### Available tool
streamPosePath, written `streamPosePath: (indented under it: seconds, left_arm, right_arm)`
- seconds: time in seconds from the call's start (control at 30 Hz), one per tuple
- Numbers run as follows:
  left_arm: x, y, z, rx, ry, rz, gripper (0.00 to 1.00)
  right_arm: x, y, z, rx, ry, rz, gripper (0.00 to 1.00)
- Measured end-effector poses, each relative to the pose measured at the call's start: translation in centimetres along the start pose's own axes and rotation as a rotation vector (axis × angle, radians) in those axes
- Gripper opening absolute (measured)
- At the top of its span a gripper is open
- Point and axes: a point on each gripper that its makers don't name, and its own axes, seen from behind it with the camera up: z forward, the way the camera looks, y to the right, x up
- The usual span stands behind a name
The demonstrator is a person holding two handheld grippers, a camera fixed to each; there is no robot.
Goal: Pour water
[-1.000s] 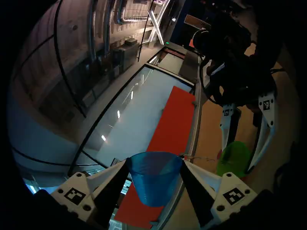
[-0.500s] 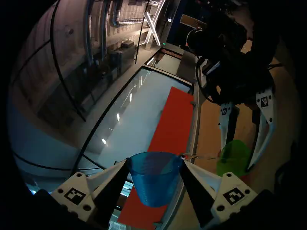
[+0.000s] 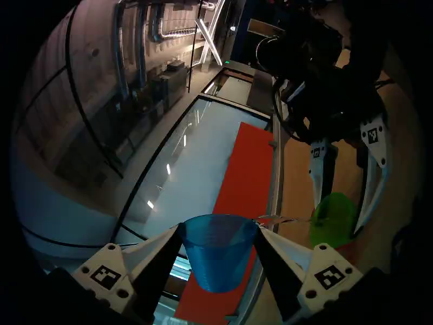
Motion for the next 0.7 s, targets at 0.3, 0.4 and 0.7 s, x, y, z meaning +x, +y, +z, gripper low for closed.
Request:
streamPosePath:
  seconds: [0.3,0.4,0.7]
  left_arm:
    - [0.01,-0.22,-0.02,0.003,-0.001,0.034,0.89]
    - [0.02,-0.42,-0.06,0.003,-0.001,0.047,0.89]
    - [0.02,-0.5,-0.06,-0.001,-0.005,0.077,0.89]
  right_arm:
    - [0.1,-0.1,0.05,0.001,0.001,-0.003,0.89]
    - [0.14,-0.16,0.05,0.001,0.002,-0.004,0.89]
    - [0.13,-0.16,0.15,0.0,0.003,-0.008,0.89]
